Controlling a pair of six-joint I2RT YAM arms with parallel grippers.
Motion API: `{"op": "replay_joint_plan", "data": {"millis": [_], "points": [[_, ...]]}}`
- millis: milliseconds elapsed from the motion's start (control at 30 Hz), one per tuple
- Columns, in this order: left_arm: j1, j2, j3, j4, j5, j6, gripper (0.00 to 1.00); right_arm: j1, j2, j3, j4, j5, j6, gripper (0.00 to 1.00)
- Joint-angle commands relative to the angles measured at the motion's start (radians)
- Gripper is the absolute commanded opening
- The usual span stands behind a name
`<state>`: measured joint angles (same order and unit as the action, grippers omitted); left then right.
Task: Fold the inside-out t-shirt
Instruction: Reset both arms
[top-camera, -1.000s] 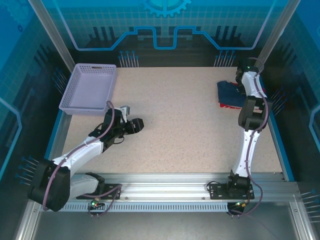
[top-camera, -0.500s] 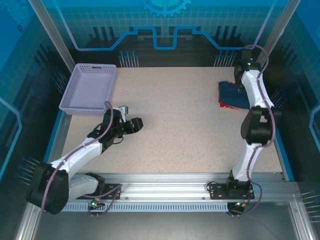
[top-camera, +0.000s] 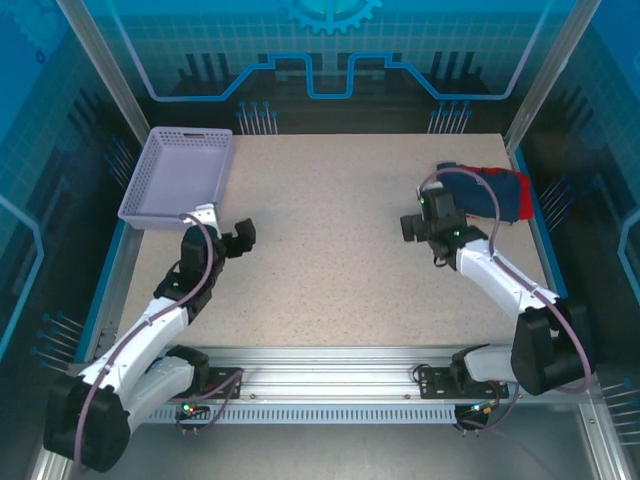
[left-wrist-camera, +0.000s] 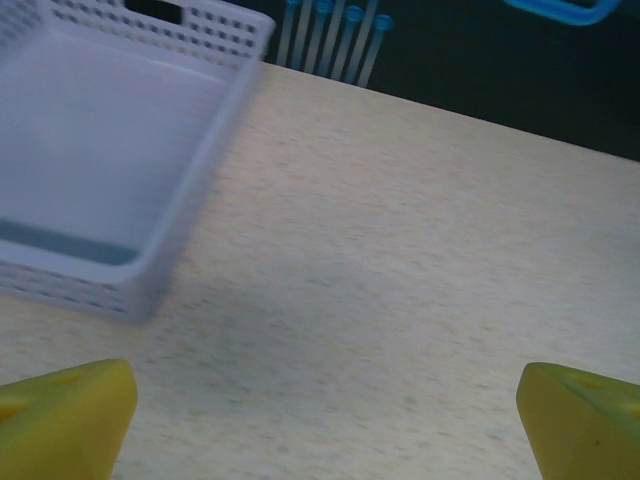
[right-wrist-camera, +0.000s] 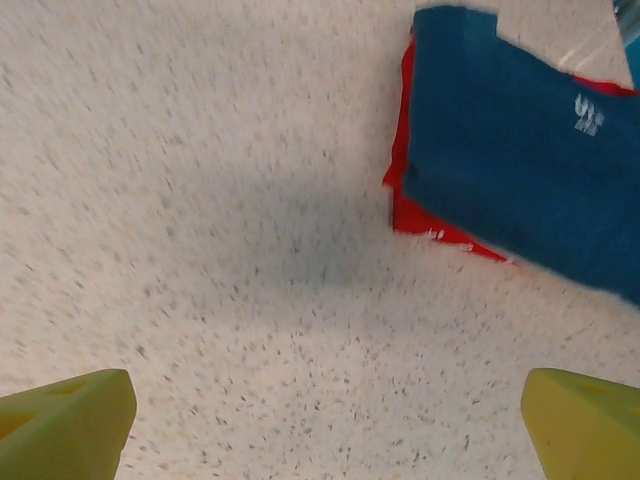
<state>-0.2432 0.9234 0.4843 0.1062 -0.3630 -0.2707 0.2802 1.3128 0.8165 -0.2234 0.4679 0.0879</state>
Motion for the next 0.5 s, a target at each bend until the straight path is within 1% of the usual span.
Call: {"op": "replay_joint_plan", "data": {"millis": [0,33,100,167,200,233,267,300,333,400,467], "points": [[0.038,0.068,-0.084,0.199,-0.128,0.173,0.99,-0.020,-0.026,-0.170,0.377,0.061,-0.041,1.00],[0.047,0.112,-0.107,0.284,-0.117,0.205,0.99,-0.032,-0.011,-0.217,0.464,0.054,-0.058,1.00],[0.064,0.204,-0.134,0.414,-0.088,0.248,0.99,-0.064,0.023,-0.267,0.580,0.016,-0.058,1.00],[0.082,0.315,-0.143,0.536,-0.032,0.274,0.99,-0.100,0.071,-0.305,0.695,-0.044,-0.044,1.00],[0.092,0.362,-0.148,0.604,-0.002,0.278,0.99,-0.110,0.078,-0.293,0.675,-0.068,-0.039,1.00],[0.099,0.410,-0.137,0.646,0.008,0.289,0.99,-0.116,0.089,-0.295,0.718,-0.082,-0.047,1.00],[0.104,0.433,-0.124,0.653,0.038,0.298,0.99,-0.118,0.096,-0.306,0.755,-0.088,-0.071,1.00],[0.107,0.461,-0.108,0.669,0.032,0.320,0.99,-0.123,0.104,-0.317,0.801,-0.100,-0.081,1.00],[0.113,0.503,-0.102,0.705,0.029,0.330,0.99,-0.135,0.118,-0.339,0.855,-0.123,-0.087,1.00],[0.146,0.587,-0.097,0.790,0.062,0.314,0.99,-0.157,0.160,-0.361,0.928,-0.163,-0.077,1.00],[0.187,0.577,-0.096,0.744,0.114,0.263,0.99,-0.184,0.154,-0.358,0.904,-0.209,-0.055,1.00]]}}
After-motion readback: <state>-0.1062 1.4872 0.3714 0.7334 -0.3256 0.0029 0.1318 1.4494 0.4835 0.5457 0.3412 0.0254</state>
